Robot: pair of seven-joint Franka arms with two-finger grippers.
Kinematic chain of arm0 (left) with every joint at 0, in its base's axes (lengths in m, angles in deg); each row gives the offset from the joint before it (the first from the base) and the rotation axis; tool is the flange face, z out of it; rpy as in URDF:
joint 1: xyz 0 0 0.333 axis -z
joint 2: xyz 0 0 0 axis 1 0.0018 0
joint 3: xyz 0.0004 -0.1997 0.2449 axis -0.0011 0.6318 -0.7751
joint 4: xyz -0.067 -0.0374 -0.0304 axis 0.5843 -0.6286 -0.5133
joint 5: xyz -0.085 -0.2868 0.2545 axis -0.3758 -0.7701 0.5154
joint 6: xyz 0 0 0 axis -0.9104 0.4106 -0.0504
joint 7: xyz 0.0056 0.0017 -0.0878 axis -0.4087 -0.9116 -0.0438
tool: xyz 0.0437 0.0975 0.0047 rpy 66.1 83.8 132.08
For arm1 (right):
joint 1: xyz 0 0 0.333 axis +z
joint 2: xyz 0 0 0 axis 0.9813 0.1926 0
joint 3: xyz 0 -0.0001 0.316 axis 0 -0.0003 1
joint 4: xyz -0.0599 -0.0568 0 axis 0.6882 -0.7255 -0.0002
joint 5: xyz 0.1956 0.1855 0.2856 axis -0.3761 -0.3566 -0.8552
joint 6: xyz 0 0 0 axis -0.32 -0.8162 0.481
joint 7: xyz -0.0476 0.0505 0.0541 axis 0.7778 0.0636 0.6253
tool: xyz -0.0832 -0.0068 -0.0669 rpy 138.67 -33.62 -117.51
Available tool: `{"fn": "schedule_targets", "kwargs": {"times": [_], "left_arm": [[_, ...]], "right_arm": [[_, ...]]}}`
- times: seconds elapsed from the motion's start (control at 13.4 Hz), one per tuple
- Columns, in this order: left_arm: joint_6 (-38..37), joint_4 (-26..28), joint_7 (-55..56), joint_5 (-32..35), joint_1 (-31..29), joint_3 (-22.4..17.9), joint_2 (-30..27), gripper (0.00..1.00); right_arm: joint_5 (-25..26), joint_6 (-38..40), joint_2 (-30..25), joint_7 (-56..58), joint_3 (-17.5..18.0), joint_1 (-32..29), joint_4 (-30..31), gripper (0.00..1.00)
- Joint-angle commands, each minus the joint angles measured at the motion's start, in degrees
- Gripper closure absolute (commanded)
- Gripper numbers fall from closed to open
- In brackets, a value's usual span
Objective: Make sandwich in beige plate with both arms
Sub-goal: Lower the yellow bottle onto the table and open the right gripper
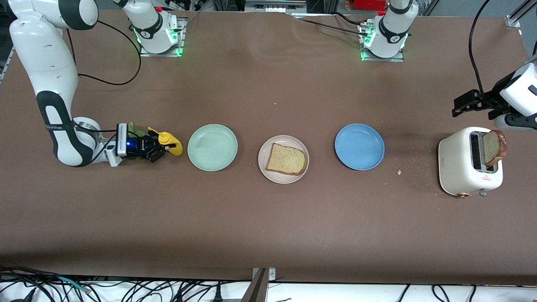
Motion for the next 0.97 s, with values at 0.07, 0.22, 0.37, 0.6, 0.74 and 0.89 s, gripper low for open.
{"fn": "schedule_targets", "kwargs": {"times": [0.07, 0.22, 0.37, 0.6, 0.74, 0.89], "left_arm": [[0.4, 0.2, 0.1, 1.4, -0.1, 0.5, -0.3, 0.00], [0.4, 0.2, 0.1, 1.4, -0.1, 0.5, -0.3, 0.00], [0.3, 0.2, 0.1, 1.4, -0.1, 0.5, -0.3, 0.00], [0.3, 0.2, 0.1, 1.4, -0.1, 0.5, -0.2, 0.00], [0.3, 0.2, 0.1, 1.4, -0.1, 0.5, -0.2, 0.00], [0.3, 0.2, 0.1, 1.4, -0.1, 0.5, -0.2, 0.00]], "right_arm": [[-0.7, 1.1, -0.6, 0.6, 0.5, -1.0, -0.5, 0.00], [0.5, 1.2, -0.9, -1.1, -1.0, -1.1, -1.0, 0.01], [4.0, 1.3, -2.1, -4.2, -2.4, -1.1, -1.9, 0.01], [8.7, 2.1, -4.7, -12.0, -4.6, -1.0, -3.9, 0.01], [12.2, 2.0, -7.5, -19.0, -5.4, -0.9, -4.8, 0.01], [15.9, 1.5, -9.8, -27.1, -5.4, -0.9, -6.3, 0.01]]}}
